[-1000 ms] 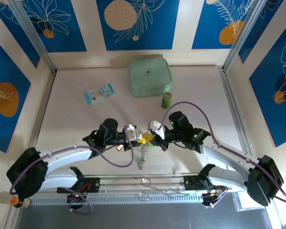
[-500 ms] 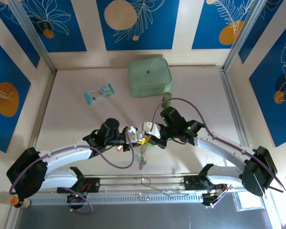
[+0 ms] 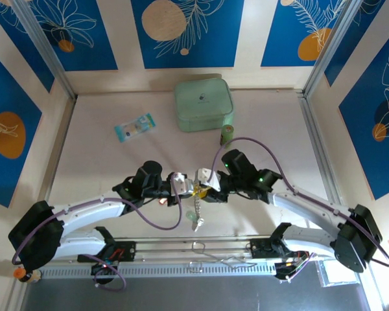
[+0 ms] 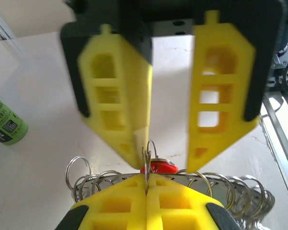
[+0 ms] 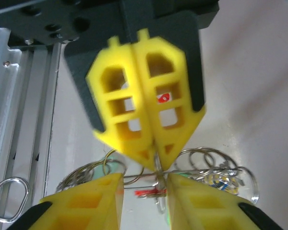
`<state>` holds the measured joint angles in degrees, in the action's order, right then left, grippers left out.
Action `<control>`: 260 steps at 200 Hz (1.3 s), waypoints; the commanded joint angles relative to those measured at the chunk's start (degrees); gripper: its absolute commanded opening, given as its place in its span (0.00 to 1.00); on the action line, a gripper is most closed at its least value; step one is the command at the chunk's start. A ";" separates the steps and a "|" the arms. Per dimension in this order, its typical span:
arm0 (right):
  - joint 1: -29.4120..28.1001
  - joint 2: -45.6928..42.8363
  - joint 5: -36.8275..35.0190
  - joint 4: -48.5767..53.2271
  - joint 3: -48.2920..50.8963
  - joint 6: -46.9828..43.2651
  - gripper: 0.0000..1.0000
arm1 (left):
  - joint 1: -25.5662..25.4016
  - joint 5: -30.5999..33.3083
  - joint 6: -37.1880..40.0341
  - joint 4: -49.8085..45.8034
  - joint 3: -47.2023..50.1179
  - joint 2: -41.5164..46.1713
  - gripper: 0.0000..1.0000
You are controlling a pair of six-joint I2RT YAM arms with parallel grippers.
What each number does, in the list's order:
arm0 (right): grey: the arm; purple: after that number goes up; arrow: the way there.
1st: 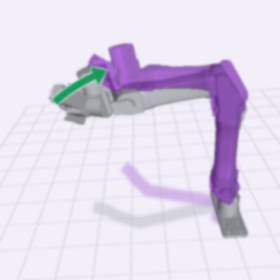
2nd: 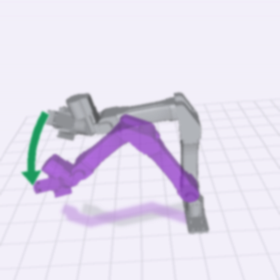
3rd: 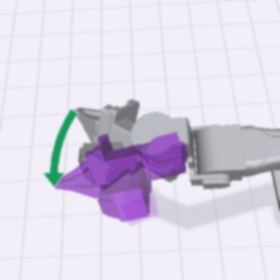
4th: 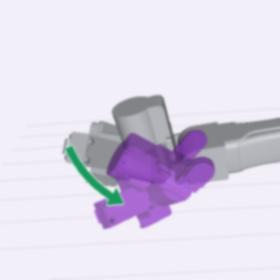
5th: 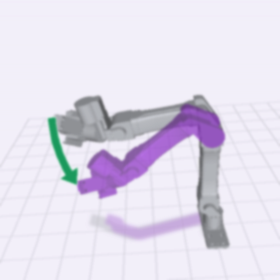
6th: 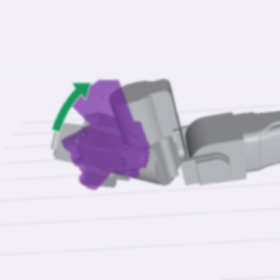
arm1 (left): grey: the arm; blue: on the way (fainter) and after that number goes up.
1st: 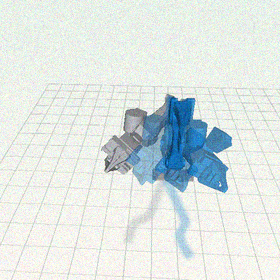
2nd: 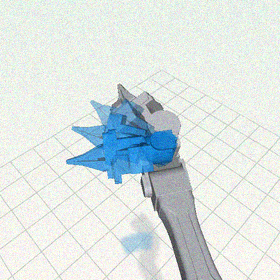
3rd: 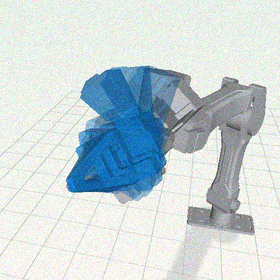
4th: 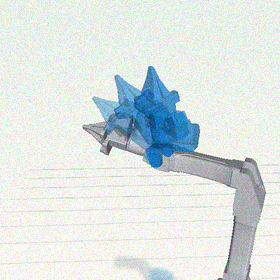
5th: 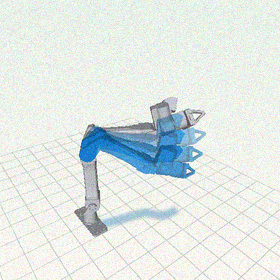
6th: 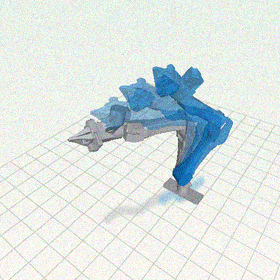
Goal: Put the keys on the keyring
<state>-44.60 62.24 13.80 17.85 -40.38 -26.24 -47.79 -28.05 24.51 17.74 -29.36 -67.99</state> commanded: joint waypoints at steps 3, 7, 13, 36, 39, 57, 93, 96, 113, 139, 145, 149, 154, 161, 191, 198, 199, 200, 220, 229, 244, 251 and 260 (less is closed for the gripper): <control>1.32 -4.20 4.38 -11.05 5.24 7.89 0.32 | -0.48 -1.77 -2.31 5.37 1.09 0.86 0.00; 1.40 -4.58 4.46 -12.21 5.97 8.53 0.32 | -0.47 -1.90 -2.29 5.46 1.07 0.82 0.00; 1.51 -5.04 4.60 -13.82 6.83 9.47 0.32 | -0.46 -2.06 -2.36 5.47 1.06 0.80 0.00; 1.70 -5.55 4.83 -16.31 8.36 10.77 0.32 | -0.46 -2.33 -2.36 5.68 1.23 0.86 0.00; 1.75 -5.53 4.83 -16.41 8.38 10.77 0.32 | -0.48 -2.35 -2.41 5.76 1.24 0.84 0.00; 1.88 -5.30 4.75 -16.81 8.56 10.77 0.31 | -0.47 -2.79 -2.45 5.99 1.34 0.89 0.00; 2.06 -4.26 4.91 -17.06 8.23 10.76 0.23 | -0.51 -3.24 -2.28 5.64 1.20 0.71 0.00; 2.13 -4.17 4.98 -16.98 8.09 10.77 0.22 | -0.47 -3.28 -2.28 5.64 1.16 0.73 0.00; 2.15 -3.67 5.51 -16.86 7.71 10.60 0.14 | -0.46 -3.24 -2.19 5.72 1.24 0.93 0.00; 2.24 -3.05 6.32 -15.55 6.85 9.91 0.03 | -0.47 -2.99 -2.48 5.91 1.24 0.94 0.00; 2.24 -2.93 6.43 -15.04 6.49 9.61 0.00 | -0.46 -2.89 -2.47 5.91 1.24 0.99 0.00; 2.24 -2.91 6.49 -14.60 6.30 9.30 0.00 | -0.49 -2.82 -2.52 5.91 1.24 1.03 0.01; 2.24 -2.83 6.58 -13.88 6.00 8.95 0.00 | -0.47 -2.67 -2.49 5.84 1.26 1.15 0.02; 2.24 -2.75 6.44 -12.91 5.47 8.48 0.00 | -0.46 -2.39 -2.47 5.61 1.20 1.20 0.05; 1.93 -2.00 4.89 -6.44 2.22 4.61 0.00 | -0.48 -1.04 -0.36 1.65 -0.08 1.25 0.16; 1.80 -1.67 4.47 -4.96 1.31 3.59 0.00 | -0.46 -1.03 0.25 -0.02 -0.69 1.15 0.16; 1.80 -1.63 4.43 -4.72 1.20 3.44 0.00 | -0.46 -1.08 0.30 -0.27 -0.78 1.13 0.16; 1.80 -1.61 4.41 -4.47 1.06 3.33 0.00 | -0.51 -1.10 0.38 -0.48 -0.87 1.11 0.16; 1.54 -0.70 3.70 -0.92 -1.08 1.05 0.00 | -0.47 -1.40 1.06 -2.17 -1.44 1.06 0.16; 1.44 -0.22 3.34 0.39 -1.98 0.21 0.00 | -0.47 -1.46 0.99 -2.10 -1.40 1.13 0.16; 1.03 0.71 2.95 2.60 -3.52 -1.20 0.00 | -0.47 -1.39 1.06 -2.09 -1.40 1.19 0.18; 0.85 1.14 2.75 3.24 -4.06 -1.56 0.00 | -0.46 -1.39 1.01 -2.09 -1.40 1.34 0.18; 0.55 1.67 2.56 3.74 -4.68 -2.05 0.00 | -0.47 -1.48 0.97 -1.84 -1.31 1.48 0.18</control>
<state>-43.20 62.94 16.67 17.41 -42.06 -24.88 -47.81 -28.86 24.53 17.08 -29.23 -67.92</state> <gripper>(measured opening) 0.054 0.176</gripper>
